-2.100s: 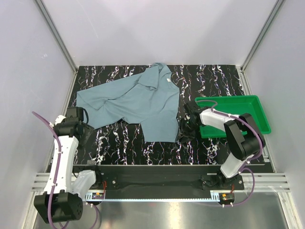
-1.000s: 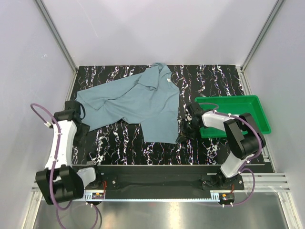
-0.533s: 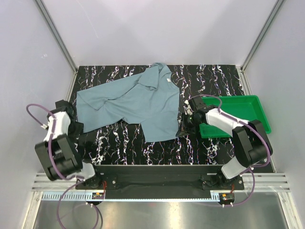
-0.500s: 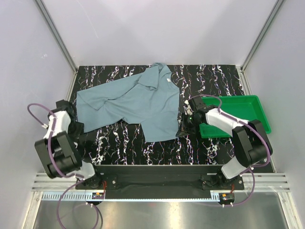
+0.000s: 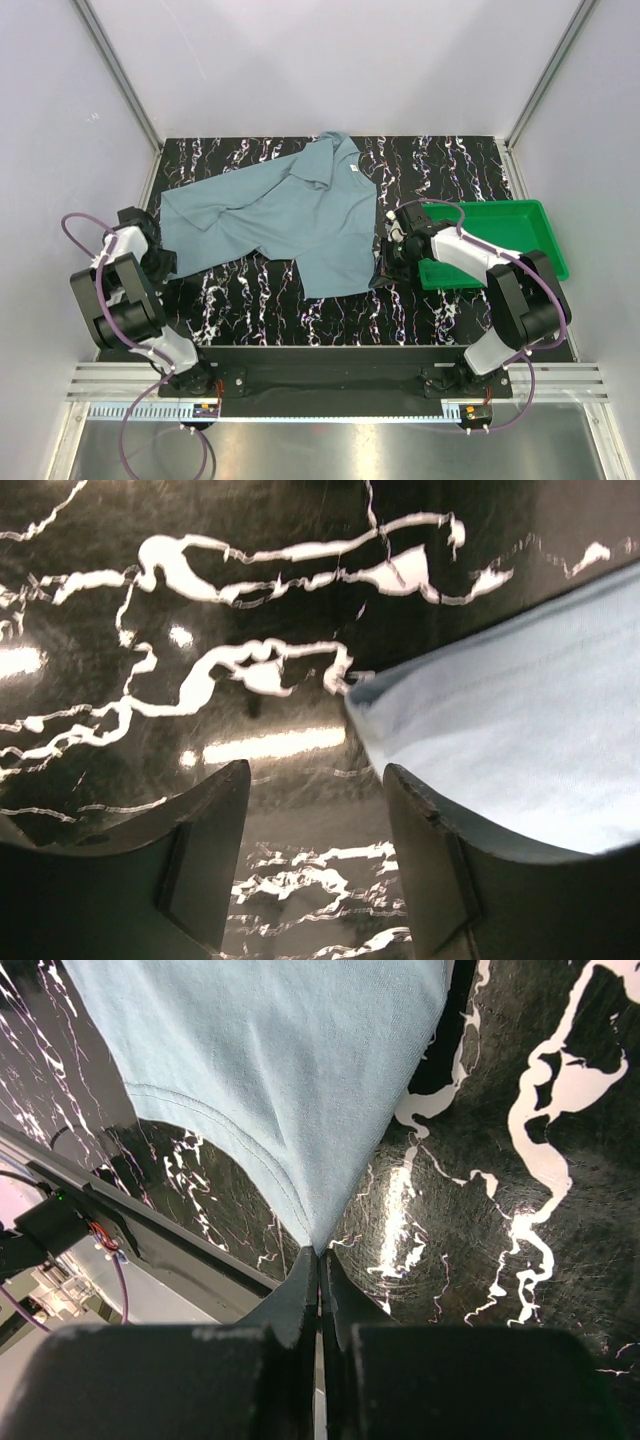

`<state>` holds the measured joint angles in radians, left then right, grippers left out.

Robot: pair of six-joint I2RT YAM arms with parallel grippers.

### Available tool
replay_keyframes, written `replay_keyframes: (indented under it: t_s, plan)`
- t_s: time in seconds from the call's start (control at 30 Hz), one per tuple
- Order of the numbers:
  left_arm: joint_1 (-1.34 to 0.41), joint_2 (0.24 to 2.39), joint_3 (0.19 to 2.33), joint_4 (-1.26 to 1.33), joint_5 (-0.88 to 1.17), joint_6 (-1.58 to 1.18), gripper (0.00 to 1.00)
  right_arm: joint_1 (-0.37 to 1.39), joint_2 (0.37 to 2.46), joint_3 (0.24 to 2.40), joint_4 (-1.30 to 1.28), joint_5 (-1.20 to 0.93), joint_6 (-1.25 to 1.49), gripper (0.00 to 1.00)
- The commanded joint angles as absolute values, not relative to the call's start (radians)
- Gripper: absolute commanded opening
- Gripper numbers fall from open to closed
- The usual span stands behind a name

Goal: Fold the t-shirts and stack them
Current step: Flatten the tshirt out

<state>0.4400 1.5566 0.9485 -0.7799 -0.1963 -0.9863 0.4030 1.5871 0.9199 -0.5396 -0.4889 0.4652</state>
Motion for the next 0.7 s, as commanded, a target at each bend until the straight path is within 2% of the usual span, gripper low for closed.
replay_keyframes:
  t_s: [0.0, 0.23, 0.4, 0.5, 0.6, 0.63, 0.67]
  plan:
    - [0.453, 1.595, 1.005, -0.718, -0.184, -0.973, 0.62, 0.400, 1.555, 0.930, -0.549, -0.488, 0.446, 0.00]
    - [0.462, 1.670, 1.048, -0.675, -0.163, -0.974, 0.59, 0.399, 1.554, 0.922, -0.551, -0.485, 0.446, 0.00]
    - [0.460, 1.698, 1.042, -0.669, -0.149, -0.985, 0.50, 0.399, 1.549, 0.923, -0.560, -0.476, 0.445, 0.00]
    - [0.460, 1.689, 1.014, -0.652, -0.129, -0.997, 0.42, 0.400, 1.548, 0.923, -0.563, -0.471, 0.443, 0.00]
    - [0.462, 1.671, 1.000, -0.640, -0.120, -0.991, 0.23, 0.399, 1.549, 0.934, -0.574, -0.463, 0.434, 0.00]
    - [0.462, 1.666, 1.008, -0.649, -0.127, -0.985, 0.13, 0.400, 1.549, 0.942, -0.581, -0.457, 0.430, 0.00]
    - [0.462, 1.657, 1.031, -0.675, -0.139, -0.968, 0.08, 0.399, 1.549, 0.951, -0.601, -0.443, 0.420, 0.00]
